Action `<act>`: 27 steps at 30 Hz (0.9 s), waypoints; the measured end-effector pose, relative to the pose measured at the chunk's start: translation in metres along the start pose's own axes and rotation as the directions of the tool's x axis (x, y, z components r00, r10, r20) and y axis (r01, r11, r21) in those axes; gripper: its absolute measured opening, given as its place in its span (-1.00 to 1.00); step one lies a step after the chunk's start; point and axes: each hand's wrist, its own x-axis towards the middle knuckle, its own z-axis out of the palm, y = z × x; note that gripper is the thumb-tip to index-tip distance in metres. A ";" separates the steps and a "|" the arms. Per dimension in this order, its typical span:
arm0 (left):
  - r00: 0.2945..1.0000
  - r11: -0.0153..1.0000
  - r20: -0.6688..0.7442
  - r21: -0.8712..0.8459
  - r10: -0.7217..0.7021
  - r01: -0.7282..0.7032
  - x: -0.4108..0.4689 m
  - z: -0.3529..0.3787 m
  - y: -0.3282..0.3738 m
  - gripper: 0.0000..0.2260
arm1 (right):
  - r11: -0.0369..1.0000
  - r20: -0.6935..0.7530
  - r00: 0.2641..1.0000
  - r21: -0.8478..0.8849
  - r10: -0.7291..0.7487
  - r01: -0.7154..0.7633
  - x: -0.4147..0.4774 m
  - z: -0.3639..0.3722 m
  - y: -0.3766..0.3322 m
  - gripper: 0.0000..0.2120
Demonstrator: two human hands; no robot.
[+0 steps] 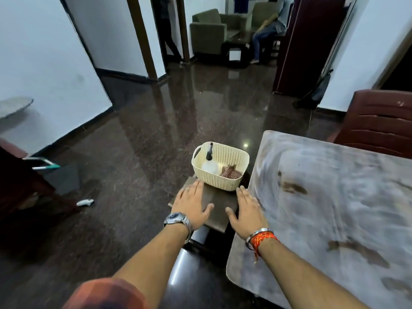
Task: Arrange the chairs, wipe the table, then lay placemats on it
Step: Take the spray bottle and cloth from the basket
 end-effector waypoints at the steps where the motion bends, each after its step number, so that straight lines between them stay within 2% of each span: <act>1: 1.000 1.000 0.011 -0.009 0.004 -0.004 0.019 -0.001 -0.004 -0.27 | 1.000 0.002 1.000 -0.013 0.014 -0.014 0.020 0.000 0.001 -0.31; 7: 0.993 0.999 0.105 -0.005 0.050 -0.050 0.127 0.015 -0.033 -0.25 | 0.996 0.006 0.996 -0.035 0.088 -0.088 0.118 0.024 -0.001 -0.33; 12: 0.978 0.994 0.187 -0.069 0.098 -0.086 0.213 0.040 -0.067 -0.23 | 0.974 0.023 0.975 -0.060 0.221 -0.219 0.186 0.055 0.001 -0.33; 18: 0.929 0.977 0.345 -0.204 0.132 -0.062 0.295 0.078 -0.097 -0.19 | 0.928 0.137 0.918 -0.031 0.371 -0.371 0.257 0.090 0.005 -0.38; 21: 0.910 0.959 0.397 -0.282 0.120 -0.004 0.322 0.100 -0.103 -0.16 | 0.909 0.269 0.873 -0.018 0.406 -0.417 0.286 0.109 0.016 -0.40; 23: 0.896 0.948 0.431 -0.316 0.102 0.044 0.342 0.112 -0.106 -0.14 | 0.885 0.394 0.807 -0.034 0.439 -0.465 0.306 0.120 0.027 -0.41; 27: 0.888 0.918 0.455 -0.378 0.069 0.122 0.372 0.135 -0.108 -0.14 | 0.838 0.541 0.684 -0.074 0.490 -0.541 0.337 0.140 0.041 -0.51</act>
